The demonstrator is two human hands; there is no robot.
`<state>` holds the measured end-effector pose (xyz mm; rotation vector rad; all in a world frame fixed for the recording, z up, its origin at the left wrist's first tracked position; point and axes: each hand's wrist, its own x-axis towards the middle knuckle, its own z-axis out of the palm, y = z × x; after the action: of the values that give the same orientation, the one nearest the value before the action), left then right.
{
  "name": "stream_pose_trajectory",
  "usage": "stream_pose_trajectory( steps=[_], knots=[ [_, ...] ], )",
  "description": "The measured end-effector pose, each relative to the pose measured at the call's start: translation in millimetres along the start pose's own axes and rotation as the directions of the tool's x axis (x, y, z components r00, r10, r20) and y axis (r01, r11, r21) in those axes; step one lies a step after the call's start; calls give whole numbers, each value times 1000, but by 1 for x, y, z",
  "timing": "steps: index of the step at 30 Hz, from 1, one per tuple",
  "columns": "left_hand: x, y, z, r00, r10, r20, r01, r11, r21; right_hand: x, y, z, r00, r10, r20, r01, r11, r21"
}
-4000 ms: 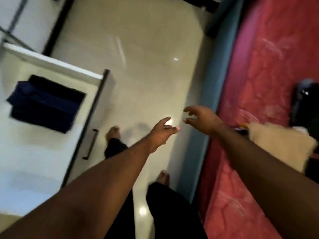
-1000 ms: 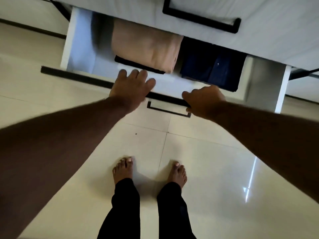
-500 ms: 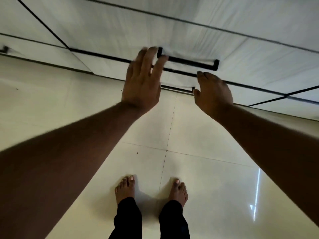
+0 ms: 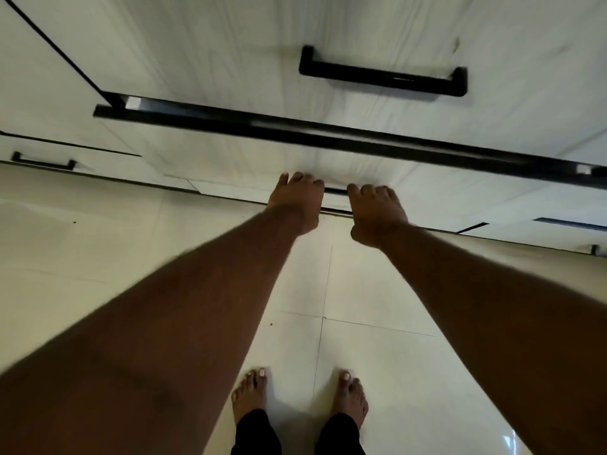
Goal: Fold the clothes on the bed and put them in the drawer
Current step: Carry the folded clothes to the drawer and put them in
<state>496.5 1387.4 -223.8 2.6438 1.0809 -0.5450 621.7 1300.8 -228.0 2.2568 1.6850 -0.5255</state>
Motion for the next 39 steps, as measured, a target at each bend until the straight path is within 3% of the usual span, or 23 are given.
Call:
stream_pose_trajectory(
  steps=[3,9,12,14,17,19,23,24,27,31,36,39],
  knots=[
    [-35,9,5,996,4,87,-8,999,42,-34,-13,10,997,-40,66,43,998,-35],
    [-164,40,45,948,13,318,-63,987,149,-150,-61,53,927,-108,360,116,993,-2],
    [-220,52,63,912,34,408,-100,985,141,-200,-83,82,909,-108,402,113,993,11],
    [-250,52,72,901,47,431,-115,984,134,-226,-100,99,888,-48,458,40,999,27],
    [-291,55,89,875,64,480,-115,990,78,-252,-104,153,783,38,621,-119,989,89],
    [-316,57,97,841,61,537,-112,992,62,-287,-102,172,735,3,678,-181,965,192],
    [-367,64,108,680,28,732,-134,987,87,-375,-105,109,760,-82,645,-248,880,405],
    [-383,71,107,674,53,737,-197,974,110,-406,-101,98,784,-38,619,-274,874,401],
    [-425,98,90,751,168,639,-313,942,120,-483,-97,86,847,88,525,-342,845,411],
    [-469,164,36,757,339,559,-466,879,97,-569,-90,51,835,381,398,-534,736,416],
    [-535,294,-54,624,607,492,-750,642,159,-701,-78,6,620,694,366,-763,423,488],
    [-614,369,-87,503,725,470,-862,463,208,-806,-98,-14,391,848,357,-847,179,501]
  ],
)
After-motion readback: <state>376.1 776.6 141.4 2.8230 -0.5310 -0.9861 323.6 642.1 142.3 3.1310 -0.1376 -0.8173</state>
